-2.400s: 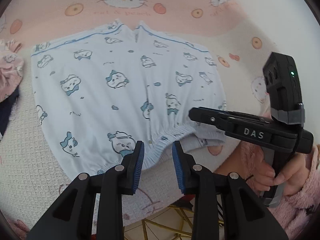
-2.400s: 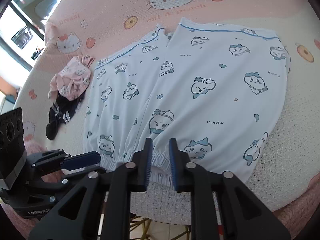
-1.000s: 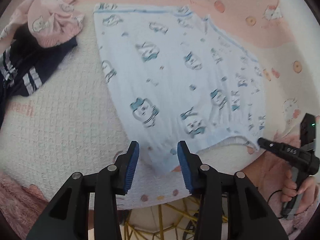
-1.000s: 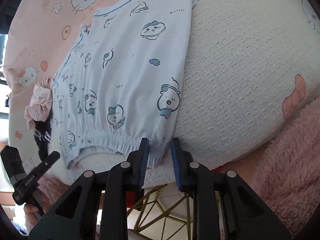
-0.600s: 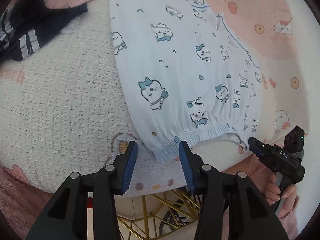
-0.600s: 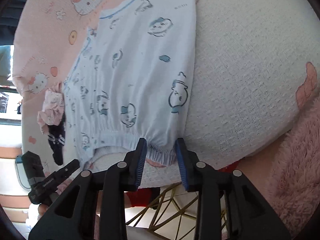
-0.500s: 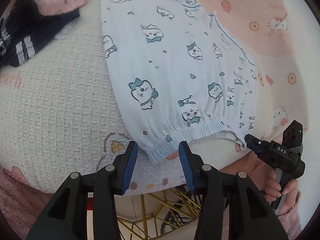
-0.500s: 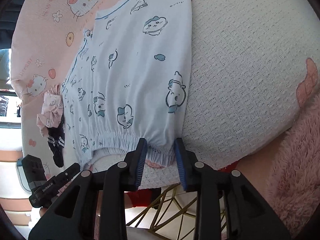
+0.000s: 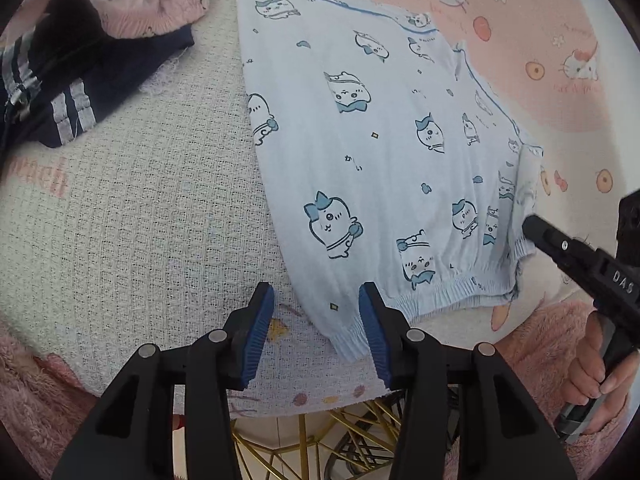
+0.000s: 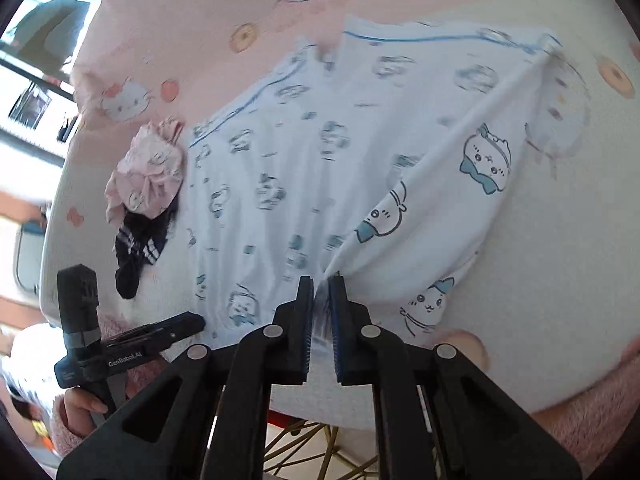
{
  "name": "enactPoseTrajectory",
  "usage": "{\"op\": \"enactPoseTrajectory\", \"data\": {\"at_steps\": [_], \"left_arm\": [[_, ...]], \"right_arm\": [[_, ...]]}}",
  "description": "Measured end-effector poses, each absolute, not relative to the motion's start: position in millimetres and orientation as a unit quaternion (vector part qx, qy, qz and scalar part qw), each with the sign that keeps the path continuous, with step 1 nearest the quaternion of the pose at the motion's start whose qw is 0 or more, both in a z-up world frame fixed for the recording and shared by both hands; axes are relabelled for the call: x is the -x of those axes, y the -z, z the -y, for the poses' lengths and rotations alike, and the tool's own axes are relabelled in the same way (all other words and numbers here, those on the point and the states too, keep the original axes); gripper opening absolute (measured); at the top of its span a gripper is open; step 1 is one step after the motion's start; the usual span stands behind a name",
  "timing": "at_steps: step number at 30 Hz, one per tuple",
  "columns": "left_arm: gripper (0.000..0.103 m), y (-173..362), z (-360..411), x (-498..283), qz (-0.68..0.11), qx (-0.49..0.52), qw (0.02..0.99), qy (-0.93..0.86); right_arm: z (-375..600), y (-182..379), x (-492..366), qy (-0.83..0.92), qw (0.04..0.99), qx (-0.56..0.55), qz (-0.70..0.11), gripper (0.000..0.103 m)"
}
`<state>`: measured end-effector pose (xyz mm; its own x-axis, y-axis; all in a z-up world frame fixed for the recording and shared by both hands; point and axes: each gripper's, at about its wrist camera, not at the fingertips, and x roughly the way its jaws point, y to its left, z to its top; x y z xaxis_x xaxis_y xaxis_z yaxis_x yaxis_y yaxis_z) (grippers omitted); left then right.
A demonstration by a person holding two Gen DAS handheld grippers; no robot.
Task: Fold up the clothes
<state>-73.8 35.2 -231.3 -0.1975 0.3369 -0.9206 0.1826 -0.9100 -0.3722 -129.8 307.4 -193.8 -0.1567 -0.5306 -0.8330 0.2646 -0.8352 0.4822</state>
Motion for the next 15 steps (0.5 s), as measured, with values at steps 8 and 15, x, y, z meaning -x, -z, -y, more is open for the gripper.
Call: {"op": "enactPoseTrajectory", "data": {"at_steps": [8,15], "left_arm": [[0.046,221,-38,74,0.190,0.620,0.068,-0.758],[0.048,210,-75,81,0.206,0.607,0.149,-0.753]], "right_arm": [[-213,233,142,0.700,0.310,-0.643,0.010,0.010],[-281,194,114,0.689,0.359,-0.609,0.162,0.024]]}}
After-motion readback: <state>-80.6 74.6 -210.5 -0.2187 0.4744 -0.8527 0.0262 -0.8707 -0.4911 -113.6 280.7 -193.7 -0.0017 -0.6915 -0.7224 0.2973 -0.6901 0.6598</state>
